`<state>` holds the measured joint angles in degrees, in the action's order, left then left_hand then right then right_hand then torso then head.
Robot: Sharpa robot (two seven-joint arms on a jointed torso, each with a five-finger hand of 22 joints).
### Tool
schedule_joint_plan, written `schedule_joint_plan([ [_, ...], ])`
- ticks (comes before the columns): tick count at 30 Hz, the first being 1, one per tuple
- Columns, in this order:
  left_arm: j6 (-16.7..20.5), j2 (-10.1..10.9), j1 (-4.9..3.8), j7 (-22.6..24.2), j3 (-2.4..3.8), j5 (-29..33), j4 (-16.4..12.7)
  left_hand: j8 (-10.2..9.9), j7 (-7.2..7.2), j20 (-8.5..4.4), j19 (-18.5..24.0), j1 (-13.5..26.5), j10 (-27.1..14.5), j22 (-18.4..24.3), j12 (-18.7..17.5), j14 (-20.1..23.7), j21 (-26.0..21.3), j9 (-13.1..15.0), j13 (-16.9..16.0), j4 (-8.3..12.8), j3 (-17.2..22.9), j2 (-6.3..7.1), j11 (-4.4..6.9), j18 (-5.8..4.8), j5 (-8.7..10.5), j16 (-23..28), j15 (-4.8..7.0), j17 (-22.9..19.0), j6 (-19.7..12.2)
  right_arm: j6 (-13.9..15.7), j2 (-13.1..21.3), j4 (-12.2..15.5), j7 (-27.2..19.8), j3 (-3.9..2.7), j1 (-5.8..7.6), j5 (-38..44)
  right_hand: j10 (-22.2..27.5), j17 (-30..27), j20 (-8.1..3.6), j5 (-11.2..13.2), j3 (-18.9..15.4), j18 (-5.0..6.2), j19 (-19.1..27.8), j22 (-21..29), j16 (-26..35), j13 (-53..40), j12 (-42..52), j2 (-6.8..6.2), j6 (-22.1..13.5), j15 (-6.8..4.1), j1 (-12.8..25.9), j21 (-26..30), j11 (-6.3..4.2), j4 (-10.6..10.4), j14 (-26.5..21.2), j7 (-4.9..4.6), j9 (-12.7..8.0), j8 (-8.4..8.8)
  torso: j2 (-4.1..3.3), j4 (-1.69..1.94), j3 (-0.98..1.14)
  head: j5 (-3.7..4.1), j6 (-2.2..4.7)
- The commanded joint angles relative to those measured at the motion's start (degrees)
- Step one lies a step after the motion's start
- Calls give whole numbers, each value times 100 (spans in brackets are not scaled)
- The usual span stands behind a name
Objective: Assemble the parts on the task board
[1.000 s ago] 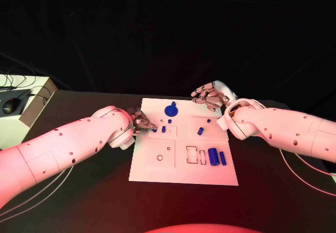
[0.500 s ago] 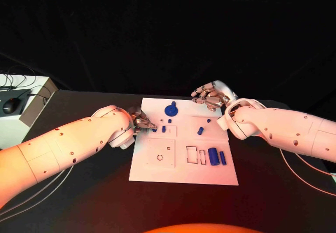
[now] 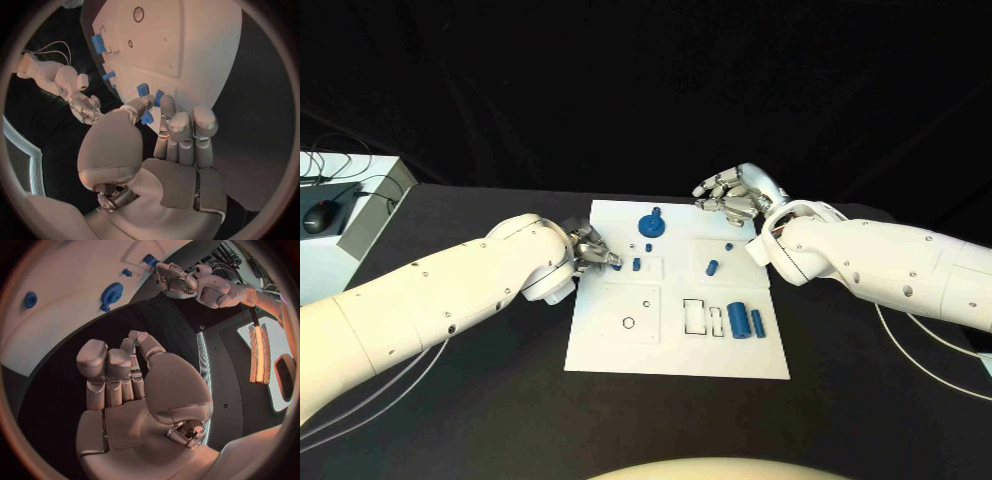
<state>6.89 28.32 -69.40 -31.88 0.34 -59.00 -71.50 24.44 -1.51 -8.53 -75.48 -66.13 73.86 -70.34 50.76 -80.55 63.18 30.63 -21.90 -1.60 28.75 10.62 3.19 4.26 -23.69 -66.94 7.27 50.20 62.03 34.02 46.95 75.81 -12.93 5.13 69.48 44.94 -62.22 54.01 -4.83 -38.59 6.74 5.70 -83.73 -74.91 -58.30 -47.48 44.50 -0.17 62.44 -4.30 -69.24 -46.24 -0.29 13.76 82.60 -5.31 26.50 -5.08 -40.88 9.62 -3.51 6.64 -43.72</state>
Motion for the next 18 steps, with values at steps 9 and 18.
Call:
schedule_joint_plan([
  [9, -361, -4, 33, -212, -27, -133, 35, 23, 336, -32, -20, -45, 278, -11, 36, 13, 40, 1492, 9, 460, 398, -104, 259, -111, -50, -33, 63, 0, 391, -60, 0, 7, -46, -3, -3, 42, 25, 9, -26, -25, 32, 22, -348, -597, -2, 7, -10, -19, -20, 4, -7, -5, 9, 10, 3, -39, 5, 23, 1, 0, 0, -2, -16],
  [18, -385, 4, 32, -251, -26, -154, 42, 23, 336, -34, -23, -27, 278, -18, 39, 13, 48, 1495, 14, 476, 392, -131, 259, -115, -64, -42, 63, 1, 392, -57, 11, 16, -41, -3, -2, 46, 25, 9, -26, -25, 32, 22, -348, -597, -2, 7, -10, -19, -20, 4, -7, -5, 9, 10, 3, -39, 5, 23, -2, 2, -1, 24, -35],
])
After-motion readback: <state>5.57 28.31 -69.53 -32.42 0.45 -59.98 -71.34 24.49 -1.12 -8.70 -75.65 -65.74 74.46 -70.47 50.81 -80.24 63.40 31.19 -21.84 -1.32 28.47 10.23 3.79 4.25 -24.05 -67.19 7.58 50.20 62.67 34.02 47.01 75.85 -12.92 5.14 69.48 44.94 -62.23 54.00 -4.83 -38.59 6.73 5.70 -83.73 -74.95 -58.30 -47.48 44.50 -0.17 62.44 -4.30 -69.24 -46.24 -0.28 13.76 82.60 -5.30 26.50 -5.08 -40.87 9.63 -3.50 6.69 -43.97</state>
